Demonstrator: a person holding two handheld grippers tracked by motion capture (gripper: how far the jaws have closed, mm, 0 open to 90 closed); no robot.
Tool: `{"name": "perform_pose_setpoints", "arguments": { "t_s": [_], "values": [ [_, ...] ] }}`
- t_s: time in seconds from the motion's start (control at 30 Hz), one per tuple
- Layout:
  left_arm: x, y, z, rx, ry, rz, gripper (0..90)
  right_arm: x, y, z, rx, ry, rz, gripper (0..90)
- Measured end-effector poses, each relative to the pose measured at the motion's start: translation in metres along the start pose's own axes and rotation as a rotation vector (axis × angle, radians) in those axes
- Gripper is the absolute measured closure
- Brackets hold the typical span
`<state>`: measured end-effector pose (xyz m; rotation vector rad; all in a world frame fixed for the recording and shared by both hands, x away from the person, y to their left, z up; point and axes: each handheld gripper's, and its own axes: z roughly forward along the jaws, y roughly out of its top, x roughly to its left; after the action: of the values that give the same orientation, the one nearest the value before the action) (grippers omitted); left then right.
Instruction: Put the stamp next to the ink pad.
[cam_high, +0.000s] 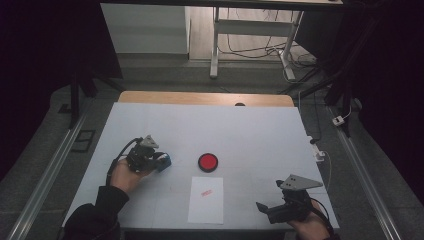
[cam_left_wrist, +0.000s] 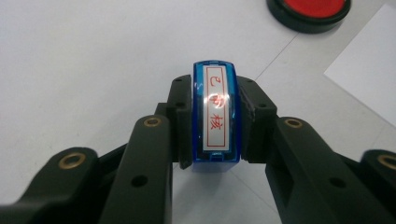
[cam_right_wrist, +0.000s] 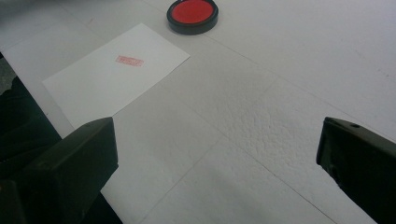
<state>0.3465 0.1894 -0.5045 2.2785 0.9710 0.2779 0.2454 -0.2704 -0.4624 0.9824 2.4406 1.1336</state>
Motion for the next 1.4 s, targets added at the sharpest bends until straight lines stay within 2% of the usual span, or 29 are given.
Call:
{"name": "perform_pose_setpoints", "arguments": {
  "t_s": [0.1, 0.27, 0.37, 0.43, 0.57, 0.67, 0.77, 0.9, 1.1, 1.4],
  "values": [
    [0.0, 0.0, -0.001, -0.007, 0.0, -0.006, 66.6, 0.0, 0.0, 0.0, 0.0, 0.0, 0.0, 0.0],
    [0.002, 0.001, -0.002, -0.019, -0.014, -0.04, 52.3, 0.0, 0.0, 0.0, 0.002, 0.0, 0.0, 0.0],
    [0.002, 0.002, -0.006, -0.047, -0.032, -0.053, 43.3, 0.0, 0.0, 0.0, 0.003, -0.002, 0.001, 0.0],
    [-0.001, 0.003, -0.011, -0.06, -0.027, -0.042, 39.0, 0.0, 0.0, 0.0, 0.004, -0.001, 0.003, 0.0],
    [-0.006, 0.003, -0.018, -0.08, -0.05, -0.025, 31.6, 0.0, 0.0, 0.0, 0.005, -0.005, 0.004, 0.0],
    [-0.011, 0.005, -0.022, -0.076, -0.052, -0.006, 26.6, 0.0, 0.0, 0.0, 0.004, -0.002, 0.004, 0.0],
    [-0.015, 0.005, -0.026, -0.08, -0.059, 0.005, 22.9, 0.0, 0.0, 0.0, 0.004, -0.005, 0.004, 0.0],
    [-0.02, 0.001, -0.033, -0.094, -0.071, -0.008, 19.0, 0.0, 0.0, -0.001, 0.008, -0.015, 0.009, 0.0],
    [-0.021, -0.007, -0.047, -0.143, -0.092, -0.058, 12.3, -0.001, 0.0, -0.002, 0.004, -0.02, 0.022, 0.0],
    [-0.027, -0.021, -0.065, -0.177, -0.102, -0.102, 11.1, -0.002, -0.001, -0.005, 0.002, -0.024, 0.032, 0.0]
  ]
}}
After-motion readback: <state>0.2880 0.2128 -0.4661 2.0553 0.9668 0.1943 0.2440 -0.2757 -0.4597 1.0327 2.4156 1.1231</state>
